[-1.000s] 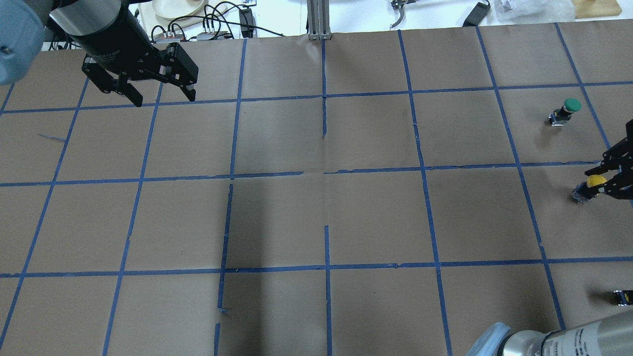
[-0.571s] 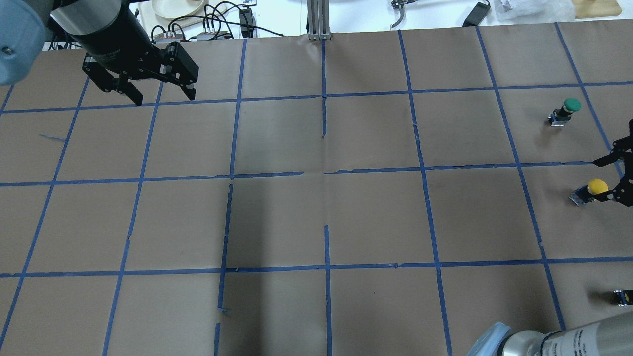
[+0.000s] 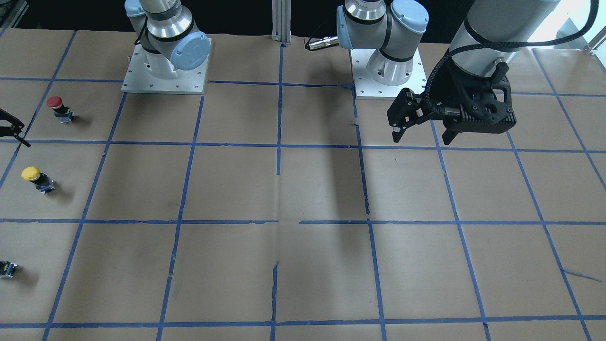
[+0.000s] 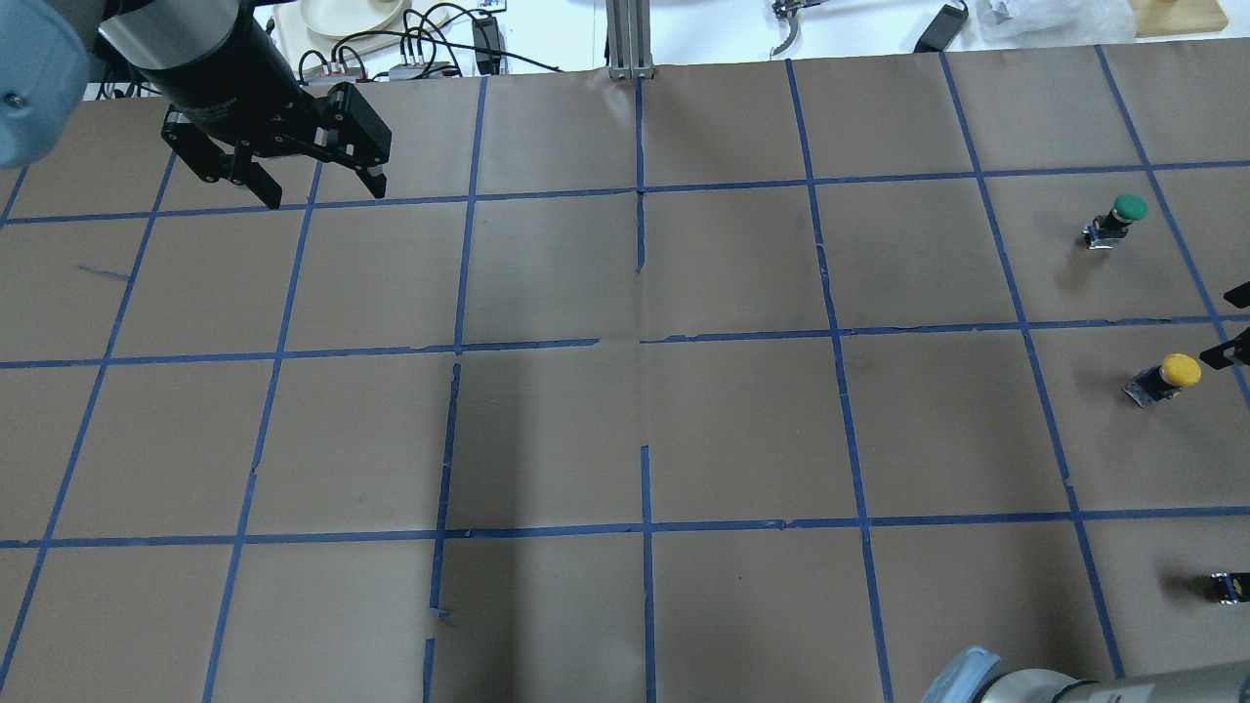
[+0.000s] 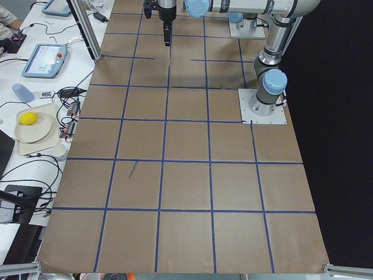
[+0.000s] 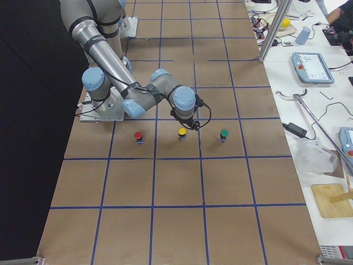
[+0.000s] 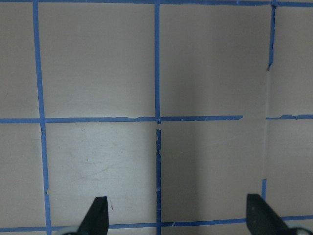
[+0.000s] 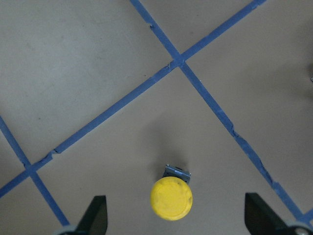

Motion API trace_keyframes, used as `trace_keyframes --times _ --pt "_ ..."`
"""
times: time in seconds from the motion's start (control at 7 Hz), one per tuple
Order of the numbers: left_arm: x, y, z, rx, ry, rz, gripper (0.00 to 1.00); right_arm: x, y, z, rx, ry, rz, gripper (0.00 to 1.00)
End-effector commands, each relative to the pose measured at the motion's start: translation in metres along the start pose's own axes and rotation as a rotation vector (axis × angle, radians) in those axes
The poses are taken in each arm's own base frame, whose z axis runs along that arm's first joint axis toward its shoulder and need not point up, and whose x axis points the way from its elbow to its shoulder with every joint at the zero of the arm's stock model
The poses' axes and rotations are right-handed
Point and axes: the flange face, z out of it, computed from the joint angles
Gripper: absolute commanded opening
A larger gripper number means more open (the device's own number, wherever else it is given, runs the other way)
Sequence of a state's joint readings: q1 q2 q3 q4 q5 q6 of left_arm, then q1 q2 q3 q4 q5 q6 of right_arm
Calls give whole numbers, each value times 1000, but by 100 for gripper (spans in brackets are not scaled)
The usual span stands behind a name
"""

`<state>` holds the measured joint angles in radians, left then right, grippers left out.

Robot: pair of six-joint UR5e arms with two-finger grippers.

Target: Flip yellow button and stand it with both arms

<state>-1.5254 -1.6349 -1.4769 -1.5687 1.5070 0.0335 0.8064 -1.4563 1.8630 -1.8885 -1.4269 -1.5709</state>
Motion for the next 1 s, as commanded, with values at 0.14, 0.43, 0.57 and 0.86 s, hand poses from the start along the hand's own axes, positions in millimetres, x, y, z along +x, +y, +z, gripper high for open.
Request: trace_keyframes --times 0.14,0.43,0.57,0.86 --pt "0 0 0 0 1 0 100 -119 -105 -58 -87 33 566 100" --pt "-1 0 -1 2 1 -2 100 -196 -182 -59 -109 77 844 100" --pt "-1 0 -1 2 1 -2 100 -227 -209 -65 -127 85 914 100" --pt "-1 0 -1 2 1 -2 100 -278 -246 -94 -163 87 1029 100"
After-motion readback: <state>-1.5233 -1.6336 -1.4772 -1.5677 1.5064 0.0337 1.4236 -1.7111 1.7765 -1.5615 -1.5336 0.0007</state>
